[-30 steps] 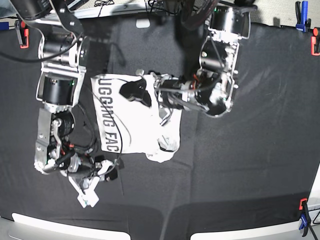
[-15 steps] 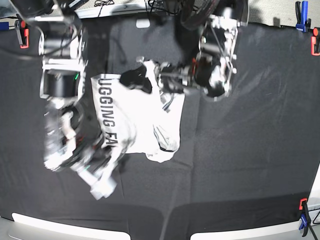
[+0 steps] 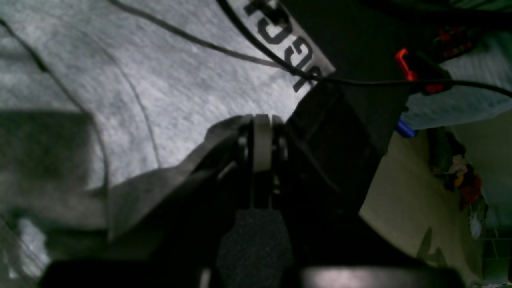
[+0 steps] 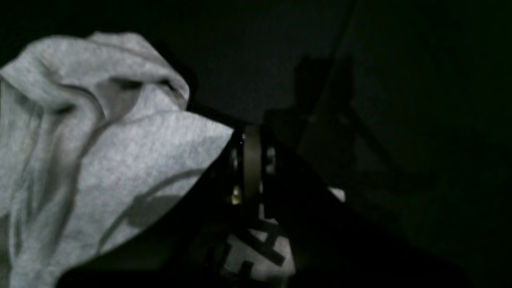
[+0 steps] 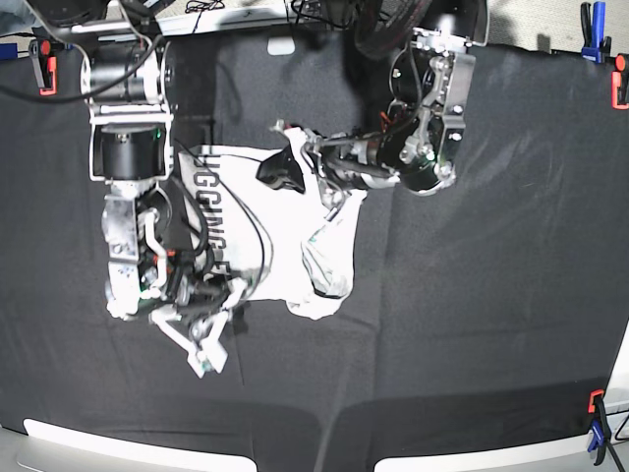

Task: Layout the t-shirt on the table in an organized manner, then fold the t-shirt properly
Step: 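Grasp the folded bundle's edges with both grippers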

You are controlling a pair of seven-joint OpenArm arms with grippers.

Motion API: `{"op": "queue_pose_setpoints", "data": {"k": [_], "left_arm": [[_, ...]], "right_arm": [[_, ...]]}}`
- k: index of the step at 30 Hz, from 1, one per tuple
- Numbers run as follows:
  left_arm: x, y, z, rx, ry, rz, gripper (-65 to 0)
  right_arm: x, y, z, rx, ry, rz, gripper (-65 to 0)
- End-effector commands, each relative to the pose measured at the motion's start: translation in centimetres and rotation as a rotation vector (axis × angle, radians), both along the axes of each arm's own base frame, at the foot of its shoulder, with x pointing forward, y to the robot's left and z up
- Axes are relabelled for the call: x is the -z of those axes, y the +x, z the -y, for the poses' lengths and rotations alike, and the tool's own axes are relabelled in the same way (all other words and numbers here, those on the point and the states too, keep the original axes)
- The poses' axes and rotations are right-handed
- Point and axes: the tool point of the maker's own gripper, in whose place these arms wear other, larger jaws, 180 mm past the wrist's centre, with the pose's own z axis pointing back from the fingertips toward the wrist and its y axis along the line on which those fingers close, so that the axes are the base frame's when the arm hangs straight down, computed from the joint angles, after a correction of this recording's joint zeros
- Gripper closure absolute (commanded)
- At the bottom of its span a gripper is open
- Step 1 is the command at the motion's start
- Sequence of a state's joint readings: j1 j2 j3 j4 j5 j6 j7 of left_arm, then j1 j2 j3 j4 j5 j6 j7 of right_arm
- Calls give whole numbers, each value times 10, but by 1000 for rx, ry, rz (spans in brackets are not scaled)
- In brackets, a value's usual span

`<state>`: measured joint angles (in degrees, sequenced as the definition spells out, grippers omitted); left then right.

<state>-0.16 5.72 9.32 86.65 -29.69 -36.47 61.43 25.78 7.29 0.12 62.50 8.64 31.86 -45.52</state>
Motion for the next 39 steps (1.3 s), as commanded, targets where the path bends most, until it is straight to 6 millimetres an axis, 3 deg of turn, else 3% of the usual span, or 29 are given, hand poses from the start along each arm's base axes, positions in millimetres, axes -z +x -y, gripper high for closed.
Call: {"op": "queue_pose_setpoints", "data": {"k": [1,6,9,14,18,24,32,39], "left_arm": [[-17,9,6,-7,-50,44,0],[-3,15,-10,-25,40,84,0],[7,17,-28,-27,89,92,0],[18,22,-58,-42,148,114,0],[17,34,-71,-126,140,118,0],[9,28,-62,-122,63,61,0],[-27,12,-53,-112,-37,117,0],[0,-12,-59,-151,10,87,0]], "right_arm": [[-15,14,1,6,14,45,0],[31,-8,5,23,20,-107,0],[41,-22,6,3,-5,-188,0],[29,-29,-8,-76,37,-211,0],[17,-28,-11,-98,40,-198,0],[12,-25,-8,-95,27,-177,0],[11,-23,-9,-94,34,-165,0],[11,-23,-9,-94,33,-168,0]]}}
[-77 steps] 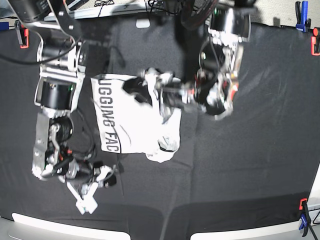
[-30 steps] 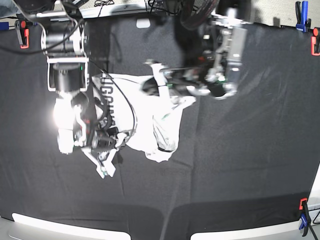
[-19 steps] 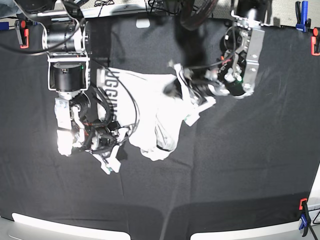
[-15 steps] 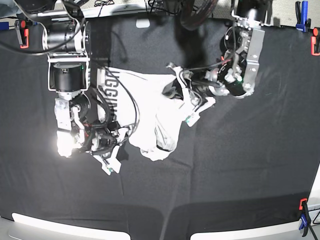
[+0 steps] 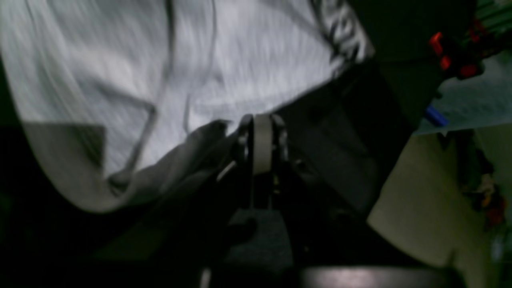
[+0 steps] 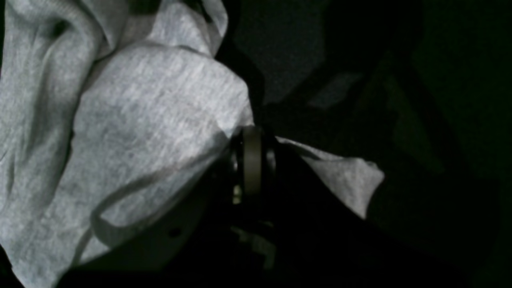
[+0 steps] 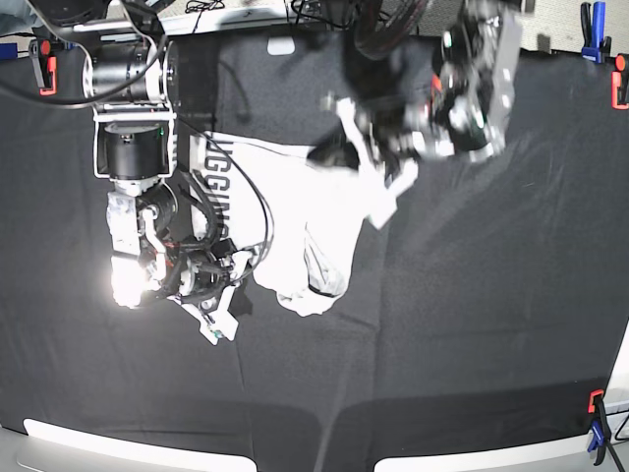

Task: Layout the t-shirt on the table in an organized manner, then fold the t-shirt properly
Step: 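Grasp the folded bundle's edges with both grippers, then rotate and flatten the folded bundle with both grippers into a square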

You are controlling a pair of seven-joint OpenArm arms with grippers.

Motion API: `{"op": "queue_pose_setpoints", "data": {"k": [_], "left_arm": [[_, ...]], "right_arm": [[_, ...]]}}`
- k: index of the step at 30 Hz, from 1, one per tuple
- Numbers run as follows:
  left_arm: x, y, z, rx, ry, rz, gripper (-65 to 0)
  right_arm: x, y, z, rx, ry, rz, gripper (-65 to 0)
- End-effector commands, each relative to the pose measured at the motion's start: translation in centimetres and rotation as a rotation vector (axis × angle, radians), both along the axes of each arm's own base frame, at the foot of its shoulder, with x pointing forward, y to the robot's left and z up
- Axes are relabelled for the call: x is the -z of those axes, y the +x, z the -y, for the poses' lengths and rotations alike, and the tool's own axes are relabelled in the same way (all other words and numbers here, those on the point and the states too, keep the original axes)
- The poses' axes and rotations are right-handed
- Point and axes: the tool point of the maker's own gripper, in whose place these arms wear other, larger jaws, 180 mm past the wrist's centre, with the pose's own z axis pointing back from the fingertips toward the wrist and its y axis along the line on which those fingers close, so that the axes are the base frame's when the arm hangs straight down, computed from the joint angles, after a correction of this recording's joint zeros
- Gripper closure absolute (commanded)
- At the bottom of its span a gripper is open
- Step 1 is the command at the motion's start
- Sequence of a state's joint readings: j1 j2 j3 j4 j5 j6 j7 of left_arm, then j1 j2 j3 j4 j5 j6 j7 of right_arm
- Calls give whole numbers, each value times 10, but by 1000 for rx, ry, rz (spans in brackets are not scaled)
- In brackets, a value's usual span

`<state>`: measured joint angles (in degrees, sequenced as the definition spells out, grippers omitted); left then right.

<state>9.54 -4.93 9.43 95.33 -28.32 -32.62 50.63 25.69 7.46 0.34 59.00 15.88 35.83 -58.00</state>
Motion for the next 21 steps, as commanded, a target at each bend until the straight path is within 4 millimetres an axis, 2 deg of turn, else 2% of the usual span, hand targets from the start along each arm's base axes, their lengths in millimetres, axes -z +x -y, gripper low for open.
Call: {"op": "queue_pose_setpoints", "data": {"k": [1,7,10,14,17,21], "left_arm": [[-14,10,3,-17,-38,57,0],[-18,33,-4,-47,25,119,0],[-18,35,-4,-47,30,124,0],[4,31,-6,-54,35,64,0],[27,33,-8,-55,59,4,0],[36,49,-11,-54,78,-17,0]], "right_arm": [[-20,16,-2,-11,12,58,0],[-13,8,1,-17,-4,25,0],[-2,-3,0,-15,1,3,0],[14,-19,7,-4,0,-27,0],[21,-26,22,10,-21,-39,0],[14,-19,48,37,-50,-11,0]]}}
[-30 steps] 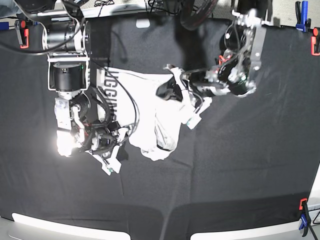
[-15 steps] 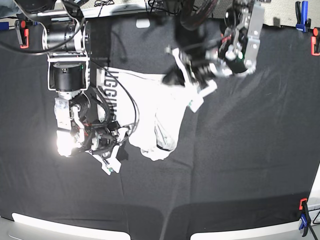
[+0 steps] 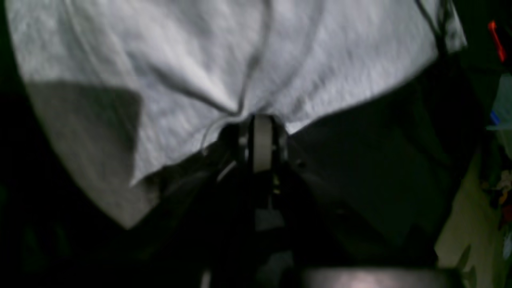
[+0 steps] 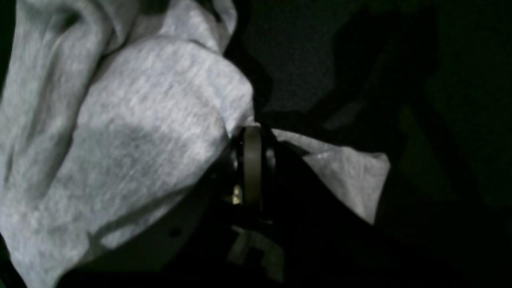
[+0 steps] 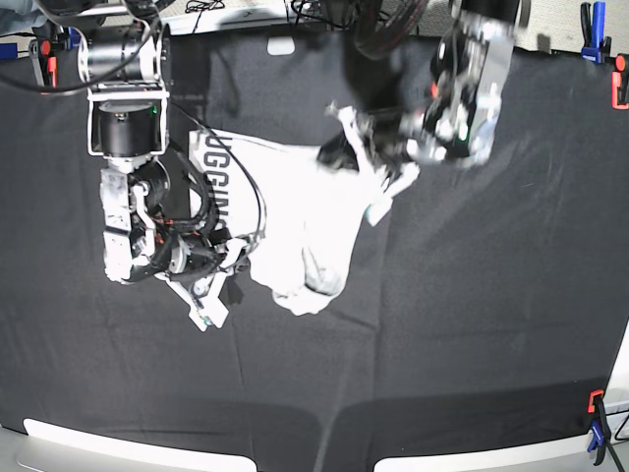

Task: Layout the t-shirt on the table in an organized manner, then fold the t-shirt properly
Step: 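Rotate and flatten the folded bundle with both grippers into a square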

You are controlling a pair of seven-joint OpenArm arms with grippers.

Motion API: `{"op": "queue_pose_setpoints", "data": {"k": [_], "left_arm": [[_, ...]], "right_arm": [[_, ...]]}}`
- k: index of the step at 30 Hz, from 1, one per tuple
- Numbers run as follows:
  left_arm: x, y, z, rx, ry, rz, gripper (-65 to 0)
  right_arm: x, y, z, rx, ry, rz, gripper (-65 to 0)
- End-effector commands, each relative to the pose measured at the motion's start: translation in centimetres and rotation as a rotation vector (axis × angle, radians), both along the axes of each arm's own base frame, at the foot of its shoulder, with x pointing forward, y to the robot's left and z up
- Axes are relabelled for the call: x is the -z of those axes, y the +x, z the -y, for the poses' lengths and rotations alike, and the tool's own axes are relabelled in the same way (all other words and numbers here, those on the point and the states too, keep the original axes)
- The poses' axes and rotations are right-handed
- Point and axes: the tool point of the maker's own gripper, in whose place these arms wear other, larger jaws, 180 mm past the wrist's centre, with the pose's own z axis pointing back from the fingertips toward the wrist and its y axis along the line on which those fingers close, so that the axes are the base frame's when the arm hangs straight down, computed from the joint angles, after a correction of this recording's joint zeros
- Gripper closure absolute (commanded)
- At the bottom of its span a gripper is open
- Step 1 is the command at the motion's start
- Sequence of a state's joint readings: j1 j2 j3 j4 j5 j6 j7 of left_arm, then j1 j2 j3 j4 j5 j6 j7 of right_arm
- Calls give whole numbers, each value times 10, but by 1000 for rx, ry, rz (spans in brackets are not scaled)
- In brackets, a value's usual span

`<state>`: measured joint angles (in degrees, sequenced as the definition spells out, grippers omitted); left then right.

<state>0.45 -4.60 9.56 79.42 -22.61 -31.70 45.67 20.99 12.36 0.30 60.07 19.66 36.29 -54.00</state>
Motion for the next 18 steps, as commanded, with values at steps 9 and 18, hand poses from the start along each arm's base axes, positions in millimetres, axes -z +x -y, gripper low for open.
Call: {"op": "queue_pose_setpoints", "data": {"k": [9,18], "left_arm": [[-11,45,-5,-15,27,58,0],[-16,87,-16,-73,73,80,0]], "right_arm": [[3,-15,49,6,-120,-83,0],[-4,-32,49,-58,-191,-73,0]]}}
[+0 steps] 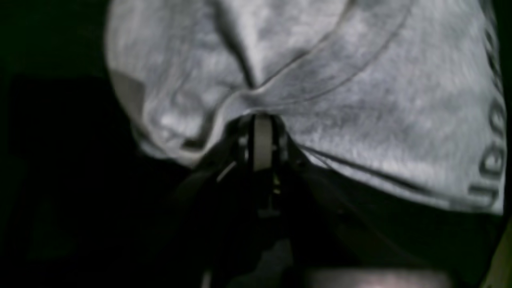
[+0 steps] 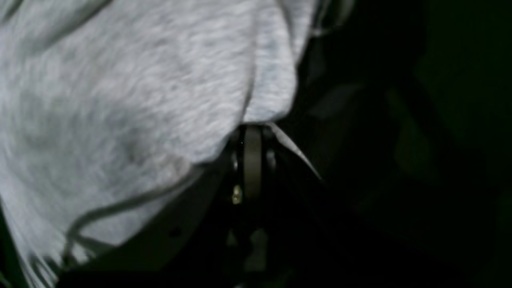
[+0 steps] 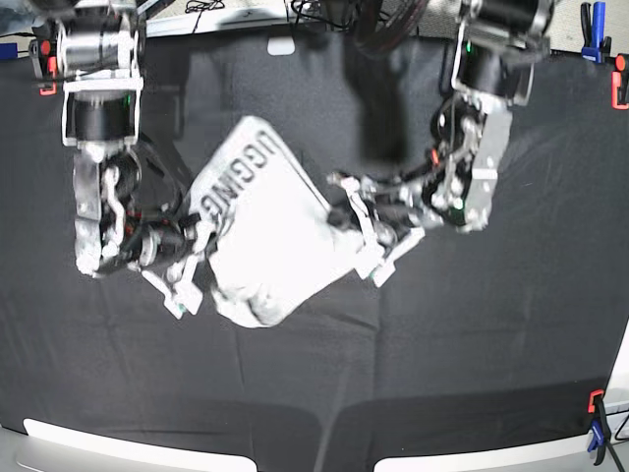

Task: Layout the t-shirt on the table in an organized manner, then fold the t-shirt properly
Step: 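Rotate and flatten the folded bundle with both grippers into a square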

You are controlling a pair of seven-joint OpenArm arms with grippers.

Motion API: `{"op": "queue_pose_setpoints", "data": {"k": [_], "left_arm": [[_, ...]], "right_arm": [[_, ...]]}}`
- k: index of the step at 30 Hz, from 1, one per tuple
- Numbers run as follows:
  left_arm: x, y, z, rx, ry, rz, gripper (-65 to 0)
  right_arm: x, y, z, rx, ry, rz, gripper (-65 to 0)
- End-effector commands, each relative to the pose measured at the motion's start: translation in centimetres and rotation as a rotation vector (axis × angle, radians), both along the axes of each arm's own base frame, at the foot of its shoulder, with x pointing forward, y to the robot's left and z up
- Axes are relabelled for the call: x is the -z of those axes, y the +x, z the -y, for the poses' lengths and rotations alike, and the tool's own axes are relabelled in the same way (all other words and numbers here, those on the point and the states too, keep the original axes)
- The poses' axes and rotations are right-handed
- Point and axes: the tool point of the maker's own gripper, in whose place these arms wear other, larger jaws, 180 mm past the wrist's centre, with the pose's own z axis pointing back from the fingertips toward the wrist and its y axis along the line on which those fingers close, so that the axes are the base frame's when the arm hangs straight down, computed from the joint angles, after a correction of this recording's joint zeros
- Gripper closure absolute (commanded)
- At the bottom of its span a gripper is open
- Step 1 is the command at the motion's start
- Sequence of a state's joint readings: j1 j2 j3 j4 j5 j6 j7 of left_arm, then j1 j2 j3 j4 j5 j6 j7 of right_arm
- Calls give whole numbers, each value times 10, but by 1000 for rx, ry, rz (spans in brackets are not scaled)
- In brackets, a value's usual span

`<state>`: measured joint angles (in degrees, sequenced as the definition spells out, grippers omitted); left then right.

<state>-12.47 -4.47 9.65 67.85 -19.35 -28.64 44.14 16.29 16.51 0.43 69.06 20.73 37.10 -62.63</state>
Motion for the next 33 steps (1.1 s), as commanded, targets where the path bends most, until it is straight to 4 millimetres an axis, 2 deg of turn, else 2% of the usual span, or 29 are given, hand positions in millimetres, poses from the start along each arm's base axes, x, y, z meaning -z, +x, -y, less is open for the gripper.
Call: {"op": "queue_pose_setpoints", "data": {"k": [1,7,13,18,23,26,30,33], "left_arm": [[-17,18,-1,-17,-11,50,0],[-28,31,0,-18,-12,80,0],[-28,31,0,-21,-16,83,0],[-30,31,7,-16,-31,82,0],[-38,29,31,-4,-79,82,0],[-42,28,40,3,-95,85,0],[-32,29,32,19,-3,106,0],[-23,29,23,34,84,113,0]], "right_arm": [[-6,-1,11,-17,-59,2,0],[-24,-13,15,-18,-90,85,0],[-24,-38,26,29,-89,99,0],[-11,-63,22,32,-51,53,0],[-6,-79,7,31,34,24,0],[-3,-94,-2,26,80,5,0],[-5,-114,-10,5,96,0,0],[-9,-122,-13,-10,93,10,0]]}}
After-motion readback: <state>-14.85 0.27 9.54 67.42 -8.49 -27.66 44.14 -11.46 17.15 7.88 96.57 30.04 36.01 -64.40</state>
